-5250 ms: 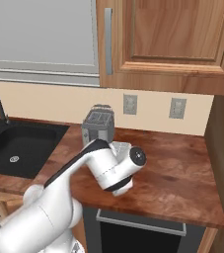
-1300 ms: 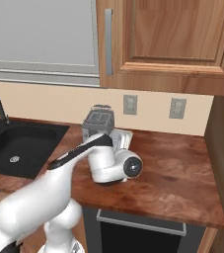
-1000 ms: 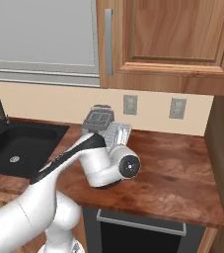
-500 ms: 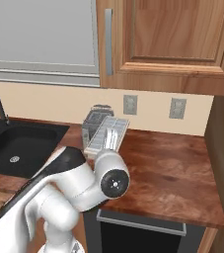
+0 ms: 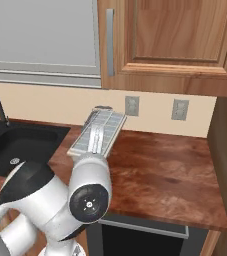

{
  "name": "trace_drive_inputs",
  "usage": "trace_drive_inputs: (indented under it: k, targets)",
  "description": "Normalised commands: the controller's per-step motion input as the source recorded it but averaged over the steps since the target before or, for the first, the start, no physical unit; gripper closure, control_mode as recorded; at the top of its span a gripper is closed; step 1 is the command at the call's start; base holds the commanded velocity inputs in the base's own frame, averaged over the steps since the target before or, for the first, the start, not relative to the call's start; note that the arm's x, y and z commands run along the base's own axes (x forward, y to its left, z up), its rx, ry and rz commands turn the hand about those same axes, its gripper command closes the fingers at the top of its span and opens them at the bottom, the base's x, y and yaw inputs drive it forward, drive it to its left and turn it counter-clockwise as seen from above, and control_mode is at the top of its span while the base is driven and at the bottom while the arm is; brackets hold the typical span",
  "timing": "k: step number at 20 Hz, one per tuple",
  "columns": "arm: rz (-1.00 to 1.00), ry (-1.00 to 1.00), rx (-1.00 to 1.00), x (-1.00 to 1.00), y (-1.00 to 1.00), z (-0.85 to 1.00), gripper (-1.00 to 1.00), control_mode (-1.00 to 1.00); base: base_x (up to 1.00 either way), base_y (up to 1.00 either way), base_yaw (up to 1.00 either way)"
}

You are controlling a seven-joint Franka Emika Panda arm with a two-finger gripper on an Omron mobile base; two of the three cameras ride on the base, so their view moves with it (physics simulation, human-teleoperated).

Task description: The ice cube tray has been filled with water. Take the tray and place it in the freezer to make ice. Close the freezer door after placing the tray.

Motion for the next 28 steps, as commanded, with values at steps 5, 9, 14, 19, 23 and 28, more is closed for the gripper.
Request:
trace_drive_inputs:
  k: [5, 9, 14, 19, 23, 28]
  targets:
    - [0.04, 0.0, -0.02, -0.6, 0.21, 0.42, 1.0, -1.0, 0.0, 0.0, 0.0]
    - [0.05, 0.02, -0.03, -0.43, 0.47, 0.15, 1.0, -1.0, 0.0, 0.0, 0.0]
    - [0.08, 0.0, -0.05, -0.18, 0.68, 0.06, 1.0, -1.0, 0.0, 0.0, 0.0]
    - [0.12, 0.0, 0.0, 0.0, 0.69, 0.0, 1.0, -1.0, 0.0, 0.0, 0.0]
    - [0.1, -0.02, 0.0, 0.0, 0.42, 0.03, 1.0, -1.0, 0.0, 0.0, 0.0]
    - [0.06, -0.01, 0.0, 0.0, 0.21, 0.0, 1.0, -1.0, 0.0, 0.0, 0.0]
